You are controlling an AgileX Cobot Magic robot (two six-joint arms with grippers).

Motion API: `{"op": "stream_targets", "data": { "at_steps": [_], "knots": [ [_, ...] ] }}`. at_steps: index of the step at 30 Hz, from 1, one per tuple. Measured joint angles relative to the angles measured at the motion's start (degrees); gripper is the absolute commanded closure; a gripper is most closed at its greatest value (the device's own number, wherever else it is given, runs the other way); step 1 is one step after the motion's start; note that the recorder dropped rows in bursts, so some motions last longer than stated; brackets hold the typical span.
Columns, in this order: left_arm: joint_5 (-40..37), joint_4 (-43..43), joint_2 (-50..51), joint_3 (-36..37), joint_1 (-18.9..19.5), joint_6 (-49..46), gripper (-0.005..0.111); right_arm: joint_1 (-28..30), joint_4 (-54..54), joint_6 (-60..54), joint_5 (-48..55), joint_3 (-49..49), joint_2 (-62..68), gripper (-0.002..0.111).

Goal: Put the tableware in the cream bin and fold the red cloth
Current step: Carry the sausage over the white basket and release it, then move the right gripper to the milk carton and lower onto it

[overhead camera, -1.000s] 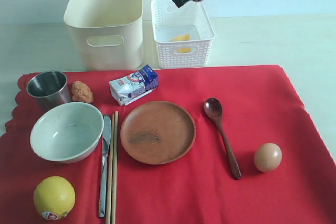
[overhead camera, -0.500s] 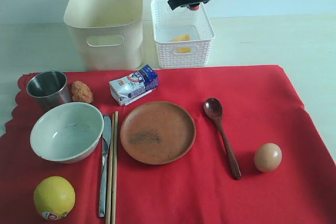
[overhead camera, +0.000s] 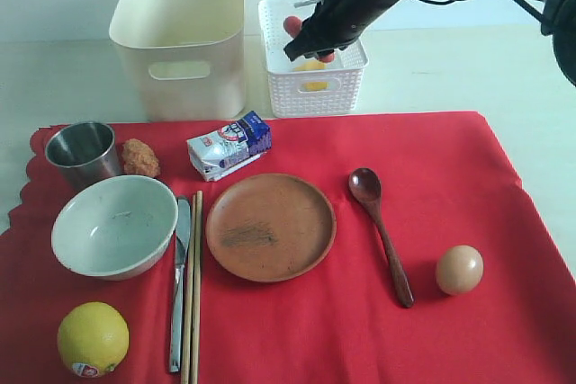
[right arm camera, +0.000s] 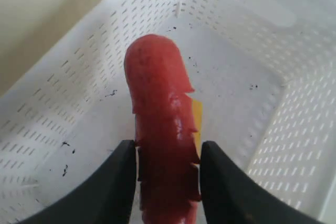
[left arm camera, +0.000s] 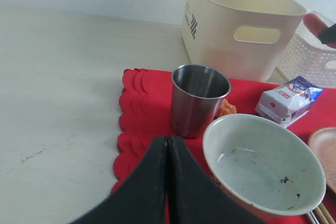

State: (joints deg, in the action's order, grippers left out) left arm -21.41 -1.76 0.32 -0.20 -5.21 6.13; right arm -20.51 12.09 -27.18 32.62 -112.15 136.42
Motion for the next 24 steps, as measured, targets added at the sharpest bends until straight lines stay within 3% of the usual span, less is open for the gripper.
{"op": "stream_targets", "data": {
  "at_steps": [11, 19, 24],
  "knots": [
    [0.0, 0.0, 0.0, 0.0, 0.0, 0.0, 0.107, 0.0, 3.4, 0.0, 0.3, 0.0, 0.6, 0.104],
    [0.0, 0.0, 0.0, 0.0, 0.0, 0.0, 0.107, 0.0, 6.8, -2.1, 0.7, -0.1, 2.3, 0.09],
    [0.0, 0.0, 0.0, 0.0, 0.0, 0.0, 0.107, 0.0, 7.0, -2.3, 0.5, -0.2, 2.4, 0.07]
  ]
}}
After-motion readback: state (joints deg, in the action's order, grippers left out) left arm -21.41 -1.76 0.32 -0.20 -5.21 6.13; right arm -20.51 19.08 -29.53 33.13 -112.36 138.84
